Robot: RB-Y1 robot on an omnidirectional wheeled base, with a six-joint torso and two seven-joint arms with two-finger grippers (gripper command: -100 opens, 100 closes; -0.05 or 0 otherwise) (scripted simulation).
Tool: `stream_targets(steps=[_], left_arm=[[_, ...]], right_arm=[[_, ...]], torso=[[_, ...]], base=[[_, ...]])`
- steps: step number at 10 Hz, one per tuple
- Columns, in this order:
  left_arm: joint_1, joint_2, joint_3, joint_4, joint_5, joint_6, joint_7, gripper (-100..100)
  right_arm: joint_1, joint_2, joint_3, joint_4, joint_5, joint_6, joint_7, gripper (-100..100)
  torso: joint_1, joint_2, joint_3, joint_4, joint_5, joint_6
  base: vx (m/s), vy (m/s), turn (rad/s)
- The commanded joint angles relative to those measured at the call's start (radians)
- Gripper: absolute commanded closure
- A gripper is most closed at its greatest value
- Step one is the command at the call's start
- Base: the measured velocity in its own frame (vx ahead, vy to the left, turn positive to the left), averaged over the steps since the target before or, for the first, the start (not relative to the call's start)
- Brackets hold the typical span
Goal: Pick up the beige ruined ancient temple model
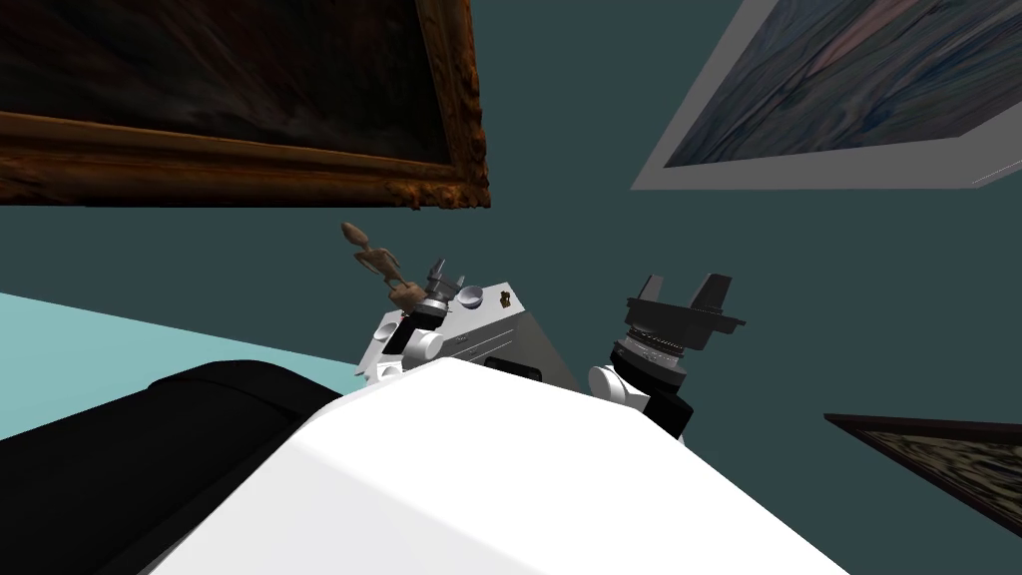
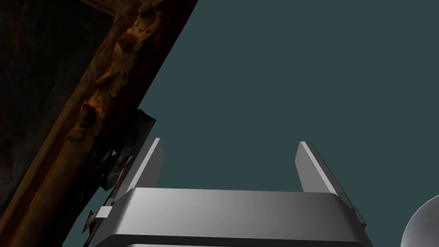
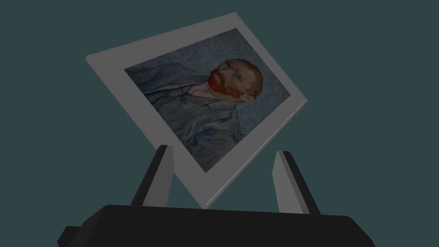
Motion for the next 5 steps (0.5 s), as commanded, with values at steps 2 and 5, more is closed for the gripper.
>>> stream_targets(steps=[2, 5], left_arm=[[0.013, 0.038, 0.017, 0.009, 0.037, 0.077, 0.054, -100], [0.017, 0.073, 0.032, 0.020, 0.071, 0.156, 0.102, -100]], right_arm=[[0.000, 0.000, 0.000, 0.000, 0.000, 0.000, 0.000, 0], [0.000, 0.000, 0.000, 0.000, 0.000, 0.000, 0.000, 0]], torso=[[0.000, 0.000, 0.000, 0.000, 0.000, 0.000], [-0.001, 0.000, 0.000, 0.000, 0.000, 0.000]], base=[[0.014, -0.003, -0.030], [0.016, -0.013, -0.030]])
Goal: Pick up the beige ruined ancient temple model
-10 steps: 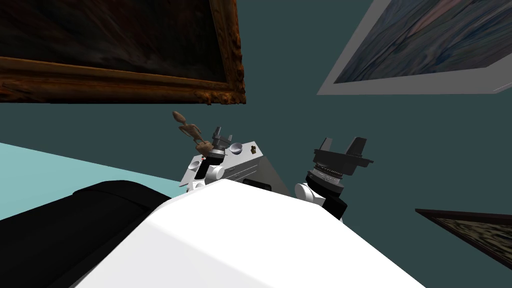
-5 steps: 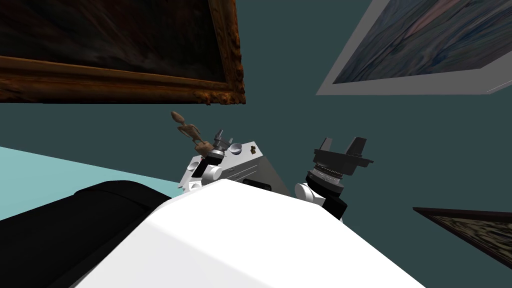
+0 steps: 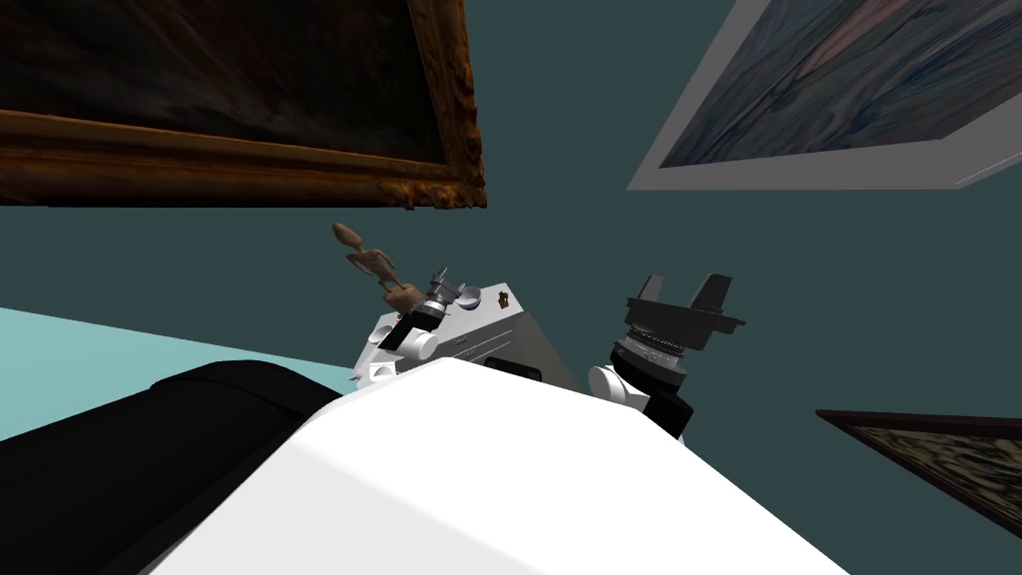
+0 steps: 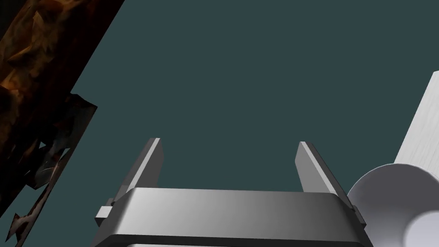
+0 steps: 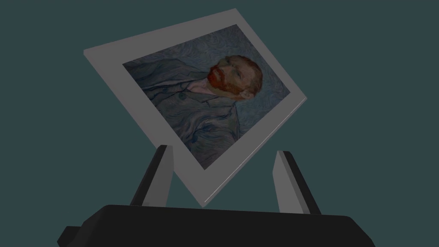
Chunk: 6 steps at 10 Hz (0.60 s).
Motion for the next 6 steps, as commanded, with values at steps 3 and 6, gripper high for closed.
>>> stream_targets(steps=[3, 6], left_arm=[[0.000, 0.026, 0.014, 0.006, 0.026, 0.073, 0.038, -100], [-0.003, 0.062, 0.028, 0.022, 0.060, 0.158, 0.083, -100]], right_arm=[[0.000, 0.000, 0.000, 0.000, 0.000, 0.000, 0.000, 0], [0.000, 0.000, 0.000, 0.000, 0.000, 0.000, 0.000, 0]], torso=[[0.000, 0.000, 0.000, 0.000, 0.000, 0.000], [-0.001, -0.001, 0.000, 0.000, 0.000, 0.000]], base=[[0.013, -0.016, -0.026], [0.024, -0.028, -0.045]])
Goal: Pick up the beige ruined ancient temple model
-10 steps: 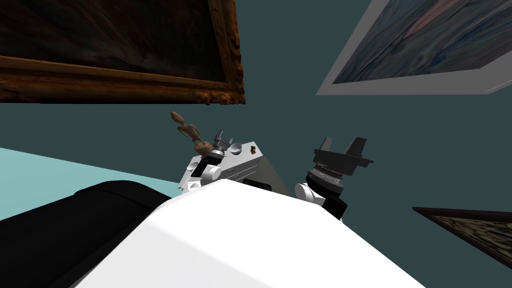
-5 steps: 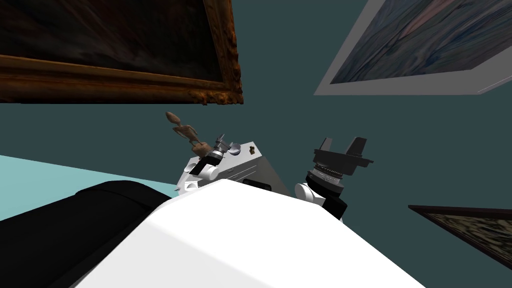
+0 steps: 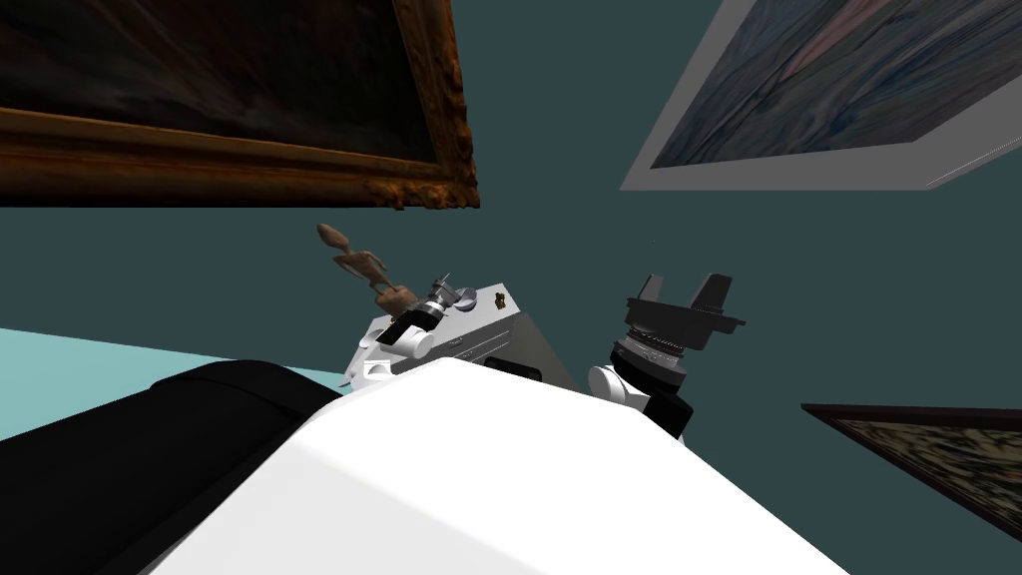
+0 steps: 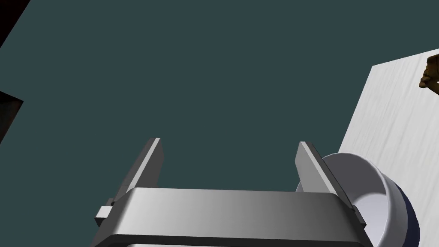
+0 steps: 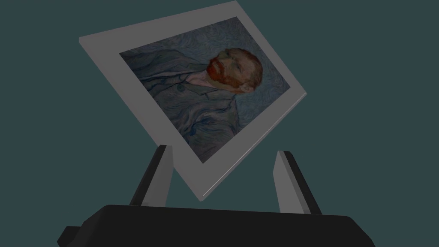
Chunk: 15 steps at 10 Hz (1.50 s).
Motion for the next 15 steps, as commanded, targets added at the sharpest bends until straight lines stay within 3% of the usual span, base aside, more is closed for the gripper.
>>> stream_targets(steps=[1, 8, 11, 12, 13, 14, 15], left_arm=[[-0.004, 0.029, 0.009, 0.022, 0.024, 0.048, 0.027, -100], [-0.027, 0.104, 0.030, 0.066, 0.085, 0.215, 0.101, -100], [-0.035, 0.123, 0.033, 0.078, 0.099, 0.268, 0.117, -100], [-0.045, 0.142, 0.037, 0.092, 0.112, 0.307, 0.131, -100], [-0.045, 0.142, 0.037, 0.092, 0.112, 0.311, 0.131, -100], [-0.055, 0.161, 0.040, 0.105, 0.125, 0.350, 0.144, -100], [-0.055, 0.161, 0.040, 0.105, 0.125, 0.353, 0.144, -100]], right_arm=[[0.000, 0.000, 0.000, 0.000, 0.000, 0.000, 0.000, 0], [0.000, 0.000, 0.000, 0.000, 0.000, 0.000, 0.000, 0], [0.000, 0.000, 0.000, 0.000, 0.000, 0.000, 0.000, 0], [0.000, 0.000, 0.000, 0.000, 0.000, 0.000, 0.000, 0], [0.000, 0.000, 0.000, 0.000, 0.000, 0.000, 0.000, 0], [0.000, 0.000, 0.000, 0.000, 0.000, 0.000, 0.000, 0], [0.000, 0.000, 0.000, 0.000, 0.000, 0.000, 0.000, 0]], torso=[[0.000, 0.000, 0.000, 0.000, 0.000, 0.000], [0.000, 0.001, 0.000, 0.000, 0.000, 0.000], [-0.001, 0.000, 0.000, 0.000, 0.000, 0.000], [-0.001, 0.000, 0.000, 0.000, 0.000, 0.000], [-0.001, -0.001, -0.001, 0.000, 0.000, 0.000], [-0.001, -0.001, 0.000, 0.000, 0.000, 0.000], [-0.001, -0.001, 0.000, 0.000, 0.000, 0.000]], base=[[0.025, -0.037, -0.046], [0.026, -0.041, -0.049], [0.032, -0.046, -0.040], [0.044, -0.049, -0.075], [0.037, -0.041, -0.034], [0.040, -0.049, -0.065], [0.037, -0.041, -0.032]])
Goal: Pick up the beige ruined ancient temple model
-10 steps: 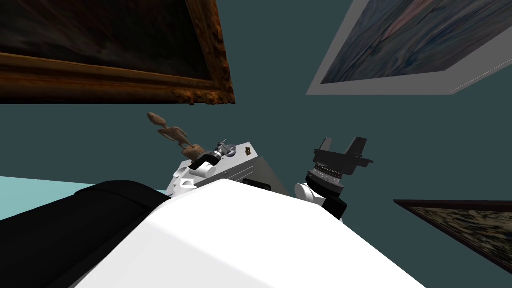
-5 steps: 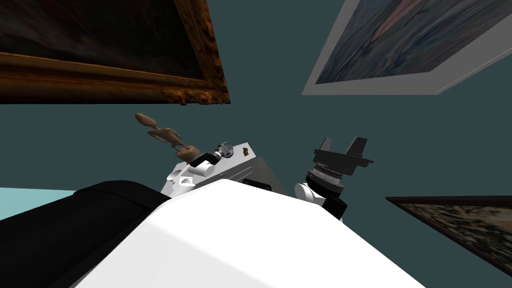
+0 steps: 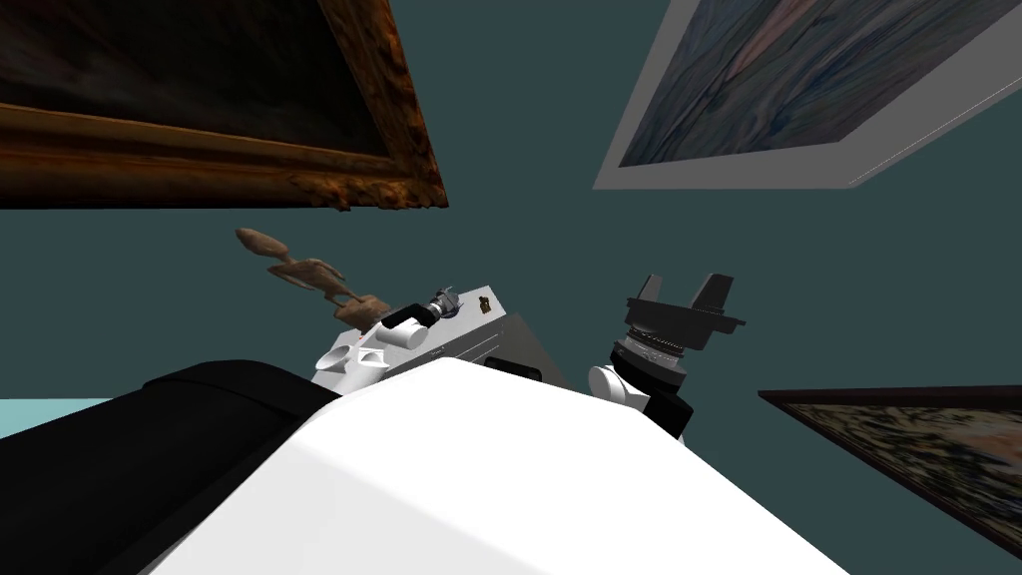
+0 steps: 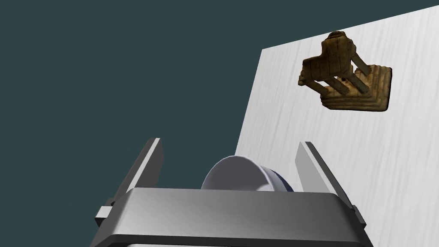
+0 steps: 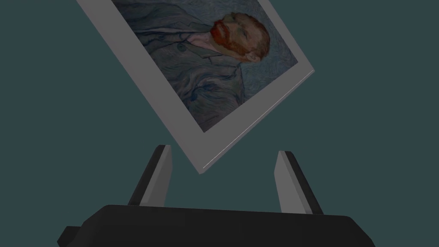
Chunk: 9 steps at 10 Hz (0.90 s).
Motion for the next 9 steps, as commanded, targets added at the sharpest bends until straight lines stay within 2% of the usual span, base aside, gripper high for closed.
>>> stream_targets(steps=[1, 2, 3, 5, 6, 8, 9], left_arm=[[-0.013, 0.022, 0.004, 0.015, 0.014, 0.050, 0.015, -100], [-0.025, 0.039, 0.006, 0.030, 0.025, 0.076, 0.026, -100], [-0.025, 0.039, 0.006, 0.030, 0.025, 0.093, 0.026, -100], [-0.050, 0.073, 0.009, 0.061, 0.045, 0.158, 0.044, -100], [-0.050, 0.073, 0.009, 0.061, 0.045, 0.173, 0.044, -100], [-0.074, 0.102, 0.010, 0.092, 0.063, 0.237, 0.059, -100], [-0.074, 0.102, 0.010, 0.092, 0.063, 0.248, 0.059, -100]], right_arm=[[0.000, 0.000, 0.000, 0.000, 0.000, 0.000, 0.000, 0], [0.000, 0.000, 0.000, 0.000, 0.000, 0.000, 0.000, 0], [0.000, 0.000, 0.000, 0.000, 0.000, 0.000, 0.000, 0], [0.000, 0.000, 0.000, 0.000, 0.000, 0.000, 0.000, 0], [0.000, 0.000, 0.000, 0.000, 0.000, 0.000, 0.000, 0], [0.000, 0.000, 0.000, 0.000, 0.000, 0.000, 0.000, 0], [0.000, 0.000, 0.000, 0.000, 0.000, 0.000, 0.000, 0]], torso=[[0.000, 0.000, 0.000, 0.000, 0.000, 0.000], [0.000, 0.000, 0.000, 0.000, 0.000, 0.000], [-0.001, -0.001, -0.001, 0.000, 0.000, 0.000], [-0.001, -0.001, -0.001, 0.000, 0.000, 0.000], [-0.002, -0.003, -0.001, -0.001, 0.000, 0.000], [-0.001, -0.002, -0.001, 0.000, 0.000, 0.000], [-0.002, -0.002, -0.001, -0.001, 0.000, 0.000]], base=[[0.044, -0.044, -0.069], [0.057, -0.068, -0.109], [0.050, -0.064, -0.042], [0.072, -0.069, -0.093], [0.062, -0.051, -0.033], [0.069, -0.057, -0.089], [0.060, -0.054, -0.032]])
